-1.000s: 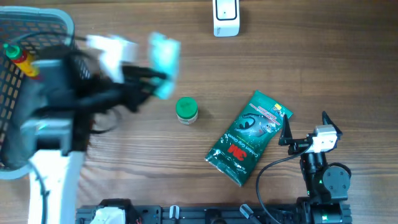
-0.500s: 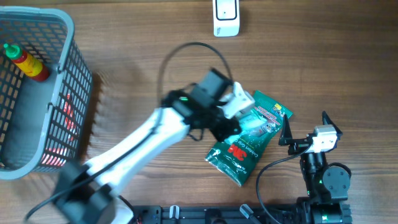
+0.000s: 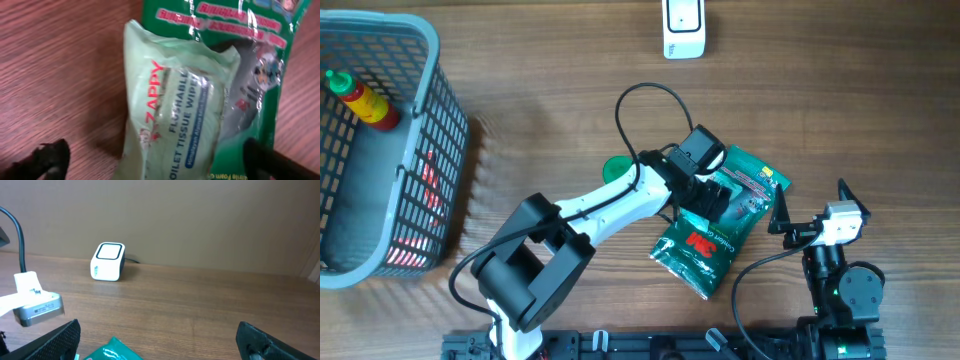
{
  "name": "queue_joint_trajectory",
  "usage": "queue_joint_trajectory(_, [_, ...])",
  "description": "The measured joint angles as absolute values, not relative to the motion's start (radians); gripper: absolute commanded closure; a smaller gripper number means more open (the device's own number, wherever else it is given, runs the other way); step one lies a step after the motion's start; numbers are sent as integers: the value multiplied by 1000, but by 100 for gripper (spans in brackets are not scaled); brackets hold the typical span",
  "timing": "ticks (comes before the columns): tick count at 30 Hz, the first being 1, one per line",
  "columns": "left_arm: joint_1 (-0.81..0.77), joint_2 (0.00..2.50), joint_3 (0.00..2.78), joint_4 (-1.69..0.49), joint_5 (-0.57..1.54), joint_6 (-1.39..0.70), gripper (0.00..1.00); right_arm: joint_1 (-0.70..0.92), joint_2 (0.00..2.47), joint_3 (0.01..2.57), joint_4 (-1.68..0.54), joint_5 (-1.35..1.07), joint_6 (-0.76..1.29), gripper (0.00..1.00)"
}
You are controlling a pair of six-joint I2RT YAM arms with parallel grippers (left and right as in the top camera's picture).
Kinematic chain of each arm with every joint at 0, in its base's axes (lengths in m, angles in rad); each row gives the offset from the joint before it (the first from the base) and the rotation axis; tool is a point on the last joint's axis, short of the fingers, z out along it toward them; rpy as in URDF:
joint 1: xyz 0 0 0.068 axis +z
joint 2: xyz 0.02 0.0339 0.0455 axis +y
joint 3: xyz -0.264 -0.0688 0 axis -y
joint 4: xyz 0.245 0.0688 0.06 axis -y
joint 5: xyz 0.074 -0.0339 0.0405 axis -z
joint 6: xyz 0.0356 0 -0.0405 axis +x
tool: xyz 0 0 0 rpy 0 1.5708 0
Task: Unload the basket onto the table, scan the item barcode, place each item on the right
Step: 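Carry the white-green wipes pack and drop it onto the pouch, then reach the left gripper into the basket and grasp the red tissue box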
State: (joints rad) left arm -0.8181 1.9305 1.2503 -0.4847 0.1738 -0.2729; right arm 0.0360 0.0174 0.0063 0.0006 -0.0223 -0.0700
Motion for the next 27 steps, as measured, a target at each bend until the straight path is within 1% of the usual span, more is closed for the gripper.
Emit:
queue_joint_trajectory(4, [-813,1911,1253,-490,153,-313,0,36,17,6,1,-22,-70,0])
queue_joint_trajectory(8, [-789,1829,1282,-492,149,-326,0,36,17,6,1,-22,-70,0])
queue_joint_trajectory(16, [-711,1487,1340,-495,139,-325,0,36,17,6,1,-22,-70,0])
queue_joint_trajectory(18, [-703,1430,1343,-507,137,-282,0,36,17,6,1,-22,-70,0])
queue_joint_trajectory(19, [-694,1370,1344,-517,122,-249,0,36,17,6,1,-22,-70,0])
queue_joint_trajectory(22, [-648,1293,1345,-524,38,-154,0,36,17,6,1,-22,-70,0])
queue_joint_trajectory(25, [-565,1251,1345,-525,-89,-148,0,36,17,6,1,-22,-70,0])
queue_joint_trajectory(27, [-488,1223,1344,-532,-183,-187,0,36,17,6,1,-22,-70,0])
